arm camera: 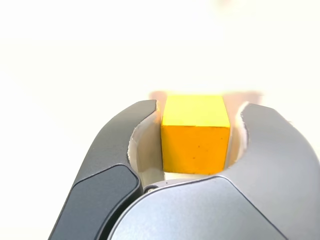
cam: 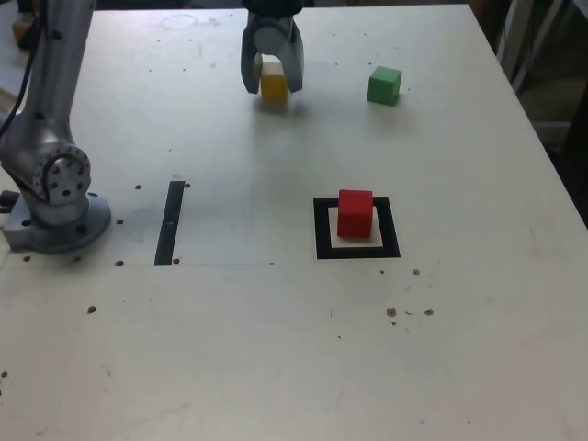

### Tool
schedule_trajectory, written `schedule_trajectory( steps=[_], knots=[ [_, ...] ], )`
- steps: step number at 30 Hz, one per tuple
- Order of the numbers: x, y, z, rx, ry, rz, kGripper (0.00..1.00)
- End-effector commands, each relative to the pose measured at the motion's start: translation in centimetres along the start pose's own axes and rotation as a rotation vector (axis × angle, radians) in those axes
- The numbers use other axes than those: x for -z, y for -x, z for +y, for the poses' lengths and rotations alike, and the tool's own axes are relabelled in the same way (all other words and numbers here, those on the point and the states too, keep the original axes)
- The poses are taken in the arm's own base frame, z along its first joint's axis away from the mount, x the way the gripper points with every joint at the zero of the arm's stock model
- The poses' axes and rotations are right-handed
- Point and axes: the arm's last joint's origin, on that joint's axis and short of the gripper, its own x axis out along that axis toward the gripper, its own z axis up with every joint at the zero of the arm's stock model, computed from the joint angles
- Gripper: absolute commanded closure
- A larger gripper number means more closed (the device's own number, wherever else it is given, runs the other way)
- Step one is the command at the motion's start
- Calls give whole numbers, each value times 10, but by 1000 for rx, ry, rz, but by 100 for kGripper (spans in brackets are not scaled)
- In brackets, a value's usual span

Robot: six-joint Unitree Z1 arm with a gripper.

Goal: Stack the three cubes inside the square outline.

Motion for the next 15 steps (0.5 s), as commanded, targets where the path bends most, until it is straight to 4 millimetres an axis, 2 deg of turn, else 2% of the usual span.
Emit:
schedule_trajectory(
  steps=[1, 10, 15],
  knots=[
    [1, 6, -1, 3, -4, -12, 87],
    [-2, 6, -5, 27, -9, -10, 88],
    [-3, 23, -14, -9, 13, -19, 88]
  ],
)
